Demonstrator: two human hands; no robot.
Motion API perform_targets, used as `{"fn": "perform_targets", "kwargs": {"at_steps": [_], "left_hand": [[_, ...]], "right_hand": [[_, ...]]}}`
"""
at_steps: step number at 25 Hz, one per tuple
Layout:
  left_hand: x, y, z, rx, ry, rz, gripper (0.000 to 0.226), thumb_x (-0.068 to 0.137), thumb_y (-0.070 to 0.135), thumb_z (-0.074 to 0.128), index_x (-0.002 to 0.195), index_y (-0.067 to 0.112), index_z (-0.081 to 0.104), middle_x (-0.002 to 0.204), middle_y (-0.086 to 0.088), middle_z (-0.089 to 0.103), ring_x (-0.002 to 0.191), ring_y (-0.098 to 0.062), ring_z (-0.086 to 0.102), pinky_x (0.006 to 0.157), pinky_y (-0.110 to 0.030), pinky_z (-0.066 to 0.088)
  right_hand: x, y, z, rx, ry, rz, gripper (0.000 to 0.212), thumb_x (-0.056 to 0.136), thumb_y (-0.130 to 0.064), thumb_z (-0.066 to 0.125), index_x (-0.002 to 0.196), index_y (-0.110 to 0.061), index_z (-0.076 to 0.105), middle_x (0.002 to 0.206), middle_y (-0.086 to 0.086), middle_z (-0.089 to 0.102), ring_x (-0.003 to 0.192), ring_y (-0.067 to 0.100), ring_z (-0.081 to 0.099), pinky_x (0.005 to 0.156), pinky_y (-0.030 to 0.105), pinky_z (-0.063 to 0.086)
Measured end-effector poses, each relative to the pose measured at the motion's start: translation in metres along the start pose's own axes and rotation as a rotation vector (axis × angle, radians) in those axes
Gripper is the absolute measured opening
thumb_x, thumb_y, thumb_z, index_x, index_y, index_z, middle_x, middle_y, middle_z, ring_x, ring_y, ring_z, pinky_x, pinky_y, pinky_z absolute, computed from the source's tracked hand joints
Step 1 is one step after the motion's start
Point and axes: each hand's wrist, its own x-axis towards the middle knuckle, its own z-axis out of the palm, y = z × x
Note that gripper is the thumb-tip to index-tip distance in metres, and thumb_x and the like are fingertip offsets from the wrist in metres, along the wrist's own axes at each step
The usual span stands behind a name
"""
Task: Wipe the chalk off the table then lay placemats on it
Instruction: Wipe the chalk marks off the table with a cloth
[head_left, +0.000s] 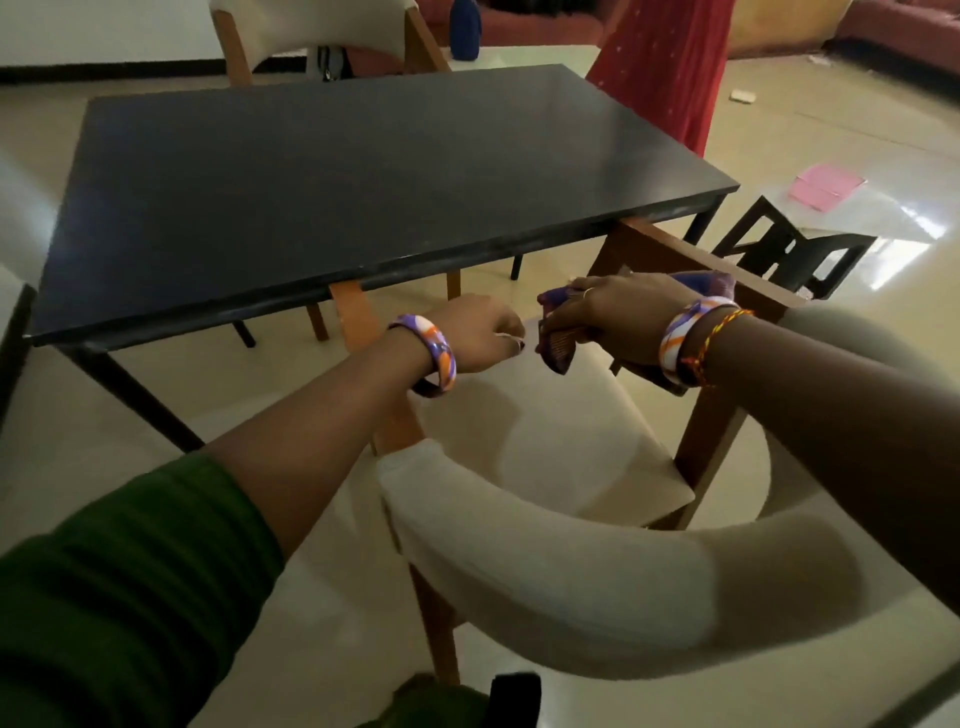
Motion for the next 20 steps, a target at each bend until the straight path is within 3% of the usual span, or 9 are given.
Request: {"fn": "perform_targets", "kwargs": {"at_steps": [4,6,9,11,14,16,18,20], "left_hand": [[0.035,0.074,0.014,0.078,-0.157,-0.078,0.040,0.099,0.028,0.041,0.131,0.008,0.053,0.125,-0.010,0.057,0.107,-0.021,0.055,0.087,-0.025,0.040],[0.041,0.115,0.024,-0.007,-0.147,-0.166,0.041,0.098,0.029,0.042,0.133,0.009,0.051,0.128,-0.008,0.055,0.112,-0.021,0.053,0.088,-0.023,0.038],[0.056,0.175,0.044,-0.550,-0.032,-0.306,0.039,0.098,0.031,0.043,0.130,0.010,0.050,0.128,-0.008,0.054,0.114,-0.025,0.055,0.093,-0.032,0.045],[0.076,0.213,0.056,-1.045,0.127,-0.355,0.035,0.096,0.037,0.044,0.122,0.015,0.052,0.125,-0.011,0.058,0.112,-0.028,0.059,0.097,-0.042,0.047],[0.112,0.252,0.062,-1.496,0.311,-0.360,0.044,0.093,0.046,0.047,0.124,0.015,0.052,0.122,-0.015,0.062,0.109,-0.030,0.061,0.097,-0.047,0.046],[0.134,0.274,0.056,-1.734,0.387,-0.317,0.042,0.094,0.045,0.045,0.117,0.011,0.056,0.108,-0.015,0.066,0.099,-0.029,0.062,0.088,-0.044,0.049],[0.155,0.282,0.047,-1.871,0.484,-0.321,0.037,0.096,0.042,0.042,0.096,0.008,0.059,0.086,-0.017,0.066,0.085,-0.027,0.059,0.082,-0.040,0.046],[0.178,0.285,0.040,-1.898,0.551,-0.332,0.034,0.097,0.038,0.042,0.090,0.009,0.058,0.087,-0.016,0.060,0.085,-0.026,0.057,0.086,-0.040,0.044]], "right_hand": [[-0.031,0.075,0.031,0.077,0.088,-0.075,0.043,0.093,-0.017,0.054,0.133,-0.031,0.049,0.137,0.003,0.049,0.125,0.026,0.047,0.095,0.034,0.044],[-0.043,0.113,0.041,0.303,0.190,-0.084,0.038,0.093,-0.018,0.051,0.128,-0.032,0.054,0.128,-0.003,0.054,0.116,0.021,0.050,0.091,0.031,0.041],[-0.073,0.152,0.053,0.705,0.339,-0.069,0.032,0.093,-0.019,0.051,0.121,-0.033,0.060,0.101,-0.018,0.055,0.099,0.008,0.051,0.084,0.021,0.036],[-0.090,0.171,0.062,0.924,0.317,-0.093,0.029,0.093,-0.021,0.051,0.117,-0.032,0.062,0.101,-0.017,0.058,0.097,0.005,0.053,0.083,0.016,0.037],[-0.086,0.196,0.066,1.128,0.276,0.017,0.022,0.091,-0.036,0.049,0.104,-0.033,0.067,0.103,-0.005,0.066,0.102,0.016,0.059,0.096,0.028,0.044],[-0.084,0.211,0.062,1.287,0.149,0.035,0.030,0.093,-0.042,0.046,0.104,-0.021,0.065,0.104,0.006,0.067,0.103,0.024,0.060,0.099,0.037,0.045],[-0.080,0.223,0.061,1.473,-0.007,-0.053,0.018,0.096,-0.018,0.047,0.108,-0.013,0.058,0.093,0.007,0.063,0.091,0.021,0.060,0.090,0.034,0.048],[-0.070,0.243,0.062,1.565,-0.059,-0.126,0.016,0.089,-0.003,0.051,0.101,-0.012,0.056,0.086,0.007,0.061,0.085,0.021,0.059,0.089,0.037,0.049]]}}
